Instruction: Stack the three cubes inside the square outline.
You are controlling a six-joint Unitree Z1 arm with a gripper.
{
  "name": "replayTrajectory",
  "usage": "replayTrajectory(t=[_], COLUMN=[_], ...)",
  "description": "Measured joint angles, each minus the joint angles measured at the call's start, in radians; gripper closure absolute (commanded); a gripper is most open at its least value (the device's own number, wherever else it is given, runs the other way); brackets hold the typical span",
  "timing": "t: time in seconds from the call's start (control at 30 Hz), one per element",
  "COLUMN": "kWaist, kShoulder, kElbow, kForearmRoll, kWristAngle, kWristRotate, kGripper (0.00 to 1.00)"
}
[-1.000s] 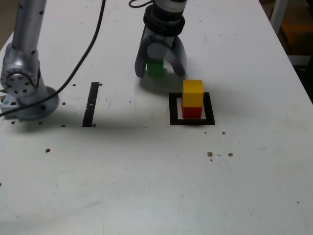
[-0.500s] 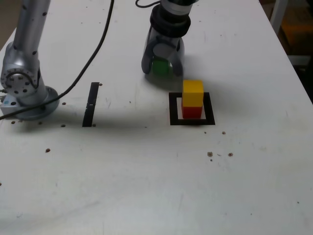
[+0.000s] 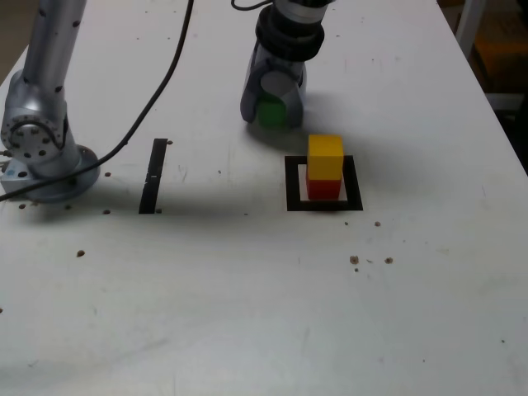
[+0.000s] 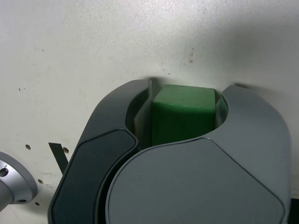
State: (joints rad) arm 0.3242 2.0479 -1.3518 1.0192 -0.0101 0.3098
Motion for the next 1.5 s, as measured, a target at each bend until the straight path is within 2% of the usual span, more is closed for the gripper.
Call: replayTrajectory(t=[0.17, 0.23, 0.27, 0.4, 0.5, 0.63, 0.87, 1.13, 1.3, 1.4, 1.5], kWaist=[-0.001, -0.016, -0.043, -0.109, -0.187, -0.279, -0.423, -0.495, -0.507, -0.505, -0.494], kShoulder=[-0.078, -0.140, -0.173, -0.189, -0.219, -0.242, -0.203, -0.134, -0.080, -0.002, 0.017], kElbow=[-0.007, -0.056, -0.107, -0.258, -0.357, -0.472, -0.520, -0.586, -0.615, -0.643, -0.649], kForearmRoll=[0.049, 0.134, 0.188, 0.350, 0.457, 0.585, 0.602, 0.603, 0.603, 0.603, 0.603], kWristAngle=[-0.024, -0.011, 0.019, 0.051, 0.044, 0.016, -0.032, -0.069, -0.095, -0.117, -0.132], kWristRotate=[-0.011, -0.049, -0.097, -0.185, -0.253, -0.372, -0.609, -0.735, -0.734, -0.695, -0.672], kGripper=[0.78, 0.79, 0.78, 0.78, 0.78, 0.78, 0.79, 0.79, 0.78, 0.78, 0.78])
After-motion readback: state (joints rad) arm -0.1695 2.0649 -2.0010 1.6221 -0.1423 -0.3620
